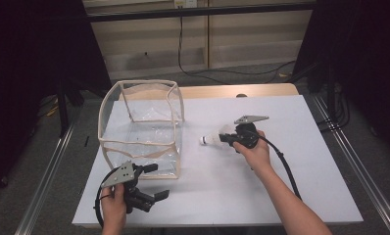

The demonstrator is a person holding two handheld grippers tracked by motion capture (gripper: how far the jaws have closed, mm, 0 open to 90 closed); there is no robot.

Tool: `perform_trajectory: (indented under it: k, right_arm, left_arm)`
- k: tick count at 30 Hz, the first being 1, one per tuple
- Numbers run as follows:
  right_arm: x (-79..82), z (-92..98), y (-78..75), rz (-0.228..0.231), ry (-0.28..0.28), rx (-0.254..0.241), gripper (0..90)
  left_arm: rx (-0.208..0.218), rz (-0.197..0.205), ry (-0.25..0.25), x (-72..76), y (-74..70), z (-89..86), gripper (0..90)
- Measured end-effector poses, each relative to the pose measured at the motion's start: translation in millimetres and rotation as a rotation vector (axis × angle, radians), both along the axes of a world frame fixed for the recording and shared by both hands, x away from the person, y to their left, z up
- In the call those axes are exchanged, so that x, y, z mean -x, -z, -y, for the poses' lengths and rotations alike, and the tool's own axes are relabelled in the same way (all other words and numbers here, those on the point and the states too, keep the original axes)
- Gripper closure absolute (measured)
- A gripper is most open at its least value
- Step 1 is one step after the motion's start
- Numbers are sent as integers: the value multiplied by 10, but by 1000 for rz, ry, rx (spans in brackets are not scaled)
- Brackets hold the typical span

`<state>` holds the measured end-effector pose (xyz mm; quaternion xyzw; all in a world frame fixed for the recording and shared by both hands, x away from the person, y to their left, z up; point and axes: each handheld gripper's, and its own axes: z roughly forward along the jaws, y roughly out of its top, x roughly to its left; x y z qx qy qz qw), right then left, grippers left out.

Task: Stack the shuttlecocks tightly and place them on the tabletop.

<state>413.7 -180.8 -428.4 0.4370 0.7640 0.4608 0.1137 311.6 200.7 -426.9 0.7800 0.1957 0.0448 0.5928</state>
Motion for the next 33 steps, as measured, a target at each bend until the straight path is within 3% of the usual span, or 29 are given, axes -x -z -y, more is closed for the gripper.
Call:
perform_trajectory:
  k: [18,27,33]
  right_arm:
    - [-11,-20,29,-16,-9,2,888]
    - [-19,-19,38,-22,35,40,723]
    - [-16,6,1,-21,49,65,671]
  left_arm:
    - [0,1,0,-1,-1,-1,20]
    - [-2,1,2,-4,2,-3,20]
    - [-2,2,1,-3,1,-4,20]
